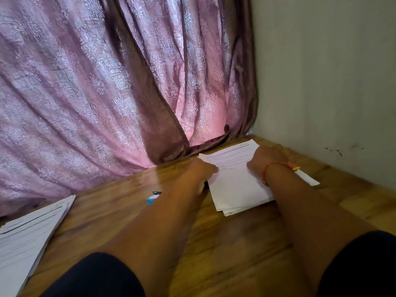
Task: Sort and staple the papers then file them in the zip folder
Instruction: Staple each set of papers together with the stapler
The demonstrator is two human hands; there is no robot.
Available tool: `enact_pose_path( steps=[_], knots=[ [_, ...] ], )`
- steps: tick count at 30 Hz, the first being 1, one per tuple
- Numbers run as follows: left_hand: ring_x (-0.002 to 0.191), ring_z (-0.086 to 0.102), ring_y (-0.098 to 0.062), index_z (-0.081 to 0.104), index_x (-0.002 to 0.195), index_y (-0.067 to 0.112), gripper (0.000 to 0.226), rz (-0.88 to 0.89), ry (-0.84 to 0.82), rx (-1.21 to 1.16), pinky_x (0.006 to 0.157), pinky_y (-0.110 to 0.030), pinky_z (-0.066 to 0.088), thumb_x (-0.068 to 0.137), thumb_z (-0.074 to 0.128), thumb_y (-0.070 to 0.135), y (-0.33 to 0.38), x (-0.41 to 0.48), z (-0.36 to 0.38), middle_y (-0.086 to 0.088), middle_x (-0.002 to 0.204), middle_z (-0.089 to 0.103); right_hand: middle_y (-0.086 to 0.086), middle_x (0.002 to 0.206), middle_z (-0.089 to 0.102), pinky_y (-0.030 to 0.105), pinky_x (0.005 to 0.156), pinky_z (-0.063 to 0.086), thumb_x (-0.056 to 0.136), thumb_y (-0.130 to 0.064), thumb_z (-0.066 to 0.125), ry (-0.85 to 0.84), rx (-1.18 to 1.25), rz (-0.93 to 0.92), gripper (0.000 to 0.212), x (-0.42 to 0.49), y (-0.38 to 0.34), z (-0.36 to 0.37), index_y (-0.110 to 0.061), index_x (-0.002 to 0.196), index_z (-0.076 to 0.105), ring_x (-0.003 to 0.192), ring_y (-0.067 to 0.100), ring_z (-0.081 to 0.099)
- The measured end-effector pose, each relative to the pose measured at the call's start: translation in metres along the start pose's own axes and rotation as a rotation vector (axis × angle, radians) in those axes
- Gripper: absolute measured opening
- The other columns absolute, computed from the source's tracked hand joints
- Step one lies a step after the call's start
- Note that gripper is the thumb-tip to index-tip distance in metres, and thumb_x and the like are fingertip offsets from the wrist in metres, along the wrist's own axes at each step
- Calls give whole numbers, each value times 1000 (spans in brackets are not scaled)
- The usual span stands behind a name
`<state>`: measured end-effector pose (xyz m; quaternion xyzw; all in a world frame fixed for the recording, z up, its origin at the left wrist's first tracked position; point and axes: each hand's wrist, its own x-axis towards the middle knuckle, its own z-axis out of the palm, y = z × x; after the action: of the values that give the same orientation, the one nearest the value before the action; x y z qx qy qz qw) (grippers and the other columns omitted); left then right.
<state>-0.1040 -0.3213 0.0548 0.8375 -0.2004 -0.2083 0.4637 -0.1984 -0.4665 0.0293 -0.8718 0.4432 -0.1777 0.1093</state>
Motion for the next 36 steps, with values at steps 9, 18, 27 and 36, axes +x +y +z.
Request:
enact_pose_path(
  steps=[9, 18, 27, 36],
  knots=[
    [104, 54, -26, 56, 135, 5, 36, 1, -4, 30, 86, -27, 44, 100, 60, 6, 7, -4, 2, -11, 141, 56, 11, 144, 48, 32, 106, 36, 96, -35, 55, 77, 95, -16, 51, -1, 3, 1, -15, 142, 44, 130, 29, 46],
    [75, 54, -16, 59, 124, 5, 25, -3, 57, -52, 53, -21, 45, 100, 56, 0, 6, -6, 3, -9, 118, 61, 11, 134, 56, 33, 98, 42, 93, -36, 57, 123, 146, 51, 46, 4, 6, 4, -15, 135, 53, 122, 30, 52],
    [86, 66, -31, 59, 126, -5, 35, -61, 17, -422, 69, -41, 56, 92, 61, -9, -7, -10, -7, -17, 102, 67, 7, 130, 61, 35, 100, 47, 88, -37, 60, 105, 209, 17, 43, 21, 9, 18, -21, 128, 60, 116, 28, 58],
    [100, 70, -39, 68, 114, 1, 27, 78, 19, -513, 91, -55, 57, 90, 59, -8, -13, -27, -46, -20, 111, 72, 15, 123, 65, 28, 90, 46, 88, -17, 64, -62, 536, -104, 38, 20, -2, 0, -6, 125, 63, 110, 31, 62]
  ],
)
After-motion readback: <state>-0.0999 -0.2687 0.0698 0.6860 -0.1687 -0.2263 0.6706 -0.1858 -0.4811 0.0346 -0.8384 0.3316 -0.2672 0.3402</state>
